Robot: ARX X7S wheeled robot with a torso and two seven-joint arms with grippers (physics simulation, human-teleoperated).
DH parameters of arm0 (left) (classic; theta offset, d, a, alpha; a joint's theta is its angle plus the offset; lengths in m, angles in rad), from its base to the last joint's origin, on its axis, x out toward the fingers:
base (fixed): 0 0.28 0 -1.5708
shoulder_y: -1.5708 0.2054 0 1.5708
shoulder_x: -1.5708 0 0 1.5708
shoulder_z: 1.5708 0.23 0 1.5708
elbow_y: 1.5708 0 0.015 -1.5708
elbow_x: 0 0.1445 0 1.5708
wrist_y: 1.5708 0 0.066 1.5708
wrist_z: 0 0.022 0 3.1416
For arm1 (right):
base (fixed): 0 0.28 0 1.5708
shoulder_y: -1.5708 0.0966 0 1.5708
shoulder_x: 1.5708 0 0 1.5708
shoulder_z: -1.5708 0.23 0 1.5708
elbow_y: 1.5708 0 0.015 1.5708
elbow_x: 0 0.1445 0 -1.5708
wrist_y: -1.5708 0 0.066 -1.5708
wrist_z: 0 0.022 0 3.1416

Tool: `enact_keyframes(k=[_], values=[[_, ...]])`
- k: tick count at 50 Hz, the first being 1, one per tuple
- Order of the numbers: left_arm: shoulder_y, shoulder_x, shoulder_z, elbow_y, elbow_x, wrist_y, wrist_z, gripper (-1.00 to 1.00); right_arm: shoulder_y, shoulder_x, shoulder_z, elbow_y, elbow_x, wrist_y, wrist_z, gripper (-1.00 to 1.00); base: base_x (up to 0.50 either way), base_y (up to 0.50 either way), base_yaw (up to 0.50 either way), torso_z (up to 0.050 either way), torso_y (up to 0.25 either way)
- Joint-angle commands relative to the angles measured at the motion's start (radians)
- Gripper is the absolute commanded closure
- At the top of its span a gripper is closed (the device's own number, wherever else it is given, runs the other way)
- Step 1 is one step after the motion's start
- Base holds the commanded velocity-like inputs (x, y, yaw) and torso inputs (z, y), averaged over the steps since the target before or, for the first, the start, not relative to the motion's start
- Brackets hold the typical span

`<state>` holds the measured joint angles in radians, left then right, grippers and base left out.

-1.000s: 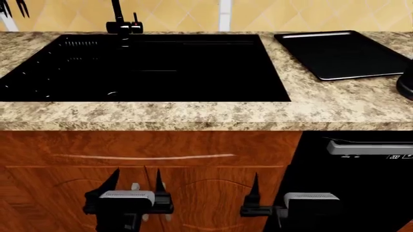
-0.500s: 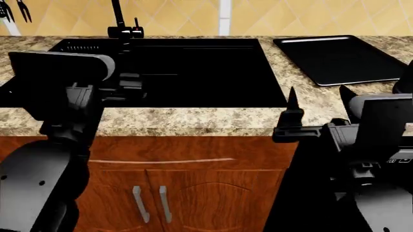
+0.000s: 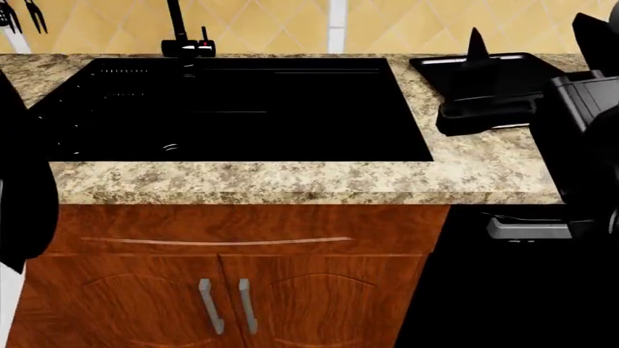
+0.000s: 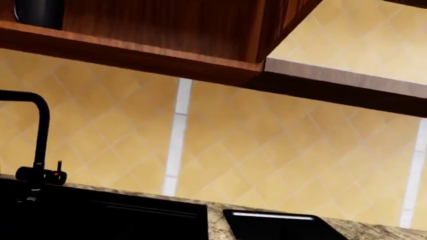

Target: Pick the kettle from the counter and place it on the tray. Then pick the mug from the cabinet and place it on the tray. Then close the cabinet doors.

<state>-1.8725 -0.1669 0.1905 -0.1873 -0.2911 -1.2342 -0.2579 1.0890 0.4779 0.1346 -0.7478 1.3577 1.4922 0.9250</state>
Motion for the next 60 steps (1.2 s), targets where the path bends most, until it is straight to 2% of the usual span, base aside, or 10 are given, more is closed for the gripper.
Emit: enact_keyframes(k=[1, 6, 15, 25, 34, 45, 60], values=[[-0.274, 0.034, 0.060, -0.456, 0.054, 0.168, -0.006, -1.00, 0.085, 0.052, -0.027, 0.035, 0.169, 0.007, 0.136, -1.00, 0.00, 0.00, 0.00, 0.050, 0.000], [-0.311, 0.052, 0.081, -0.553, 0.066, 0.214, 0.007, -1.00, 0.100, 0.056, -0.052, 0.041, 0.200, -0.002, 0.169, -1.00, 0.00, 0.00, 0.00, 0.050, 0.000], [-0.320, 0.070, 0.119, -0.567, 0.066, 0.209, 0.034, -1.00, 0.107, 0.077, -0.086, 0.014, 0.184, -0.010, 0.185, -1.00, 0.00, 0.02, 0.00, 0.050, 0.000], [-0.332, 0.087, 0.144, -0.574, 0.057, 0.199, 0.058, -1.00, 0.099, 0.100, -0.076, 0.044, 0.229, -0.048, 0.215, -1.00, 0.00, 0.36, 0.00, 0.050, 0.000], [-0.354, 0.104, 0.131, -0.566, 0.021, 0.177, 0.085, -1.00, 0.212, 0.150, -0.125, 0.126, 0.386, -0.073, 0.350, -1.00, 0.00, 0.00, 0.00, 0.002, 0.000], [-0.362, 0.100, 0.131, -0.573, 0.011, 0.187, 0.080, -1.00, 0.293, 0.189, -0.167, 0.191, 0.447, -0.092, 0.390, -1.00, 0.01, 0.00, 0.00, 0.000, 0.000], [-0.422, 0.085, 0.152, -0.636, 0.023, 0.220, 0.091, -1.00, 0.355, 0.202, -0.216, 0.217, 0.484, -0.117, 0.420, -1.00, 0.50, 0.00, 0.00, 0.000, 0.000]])
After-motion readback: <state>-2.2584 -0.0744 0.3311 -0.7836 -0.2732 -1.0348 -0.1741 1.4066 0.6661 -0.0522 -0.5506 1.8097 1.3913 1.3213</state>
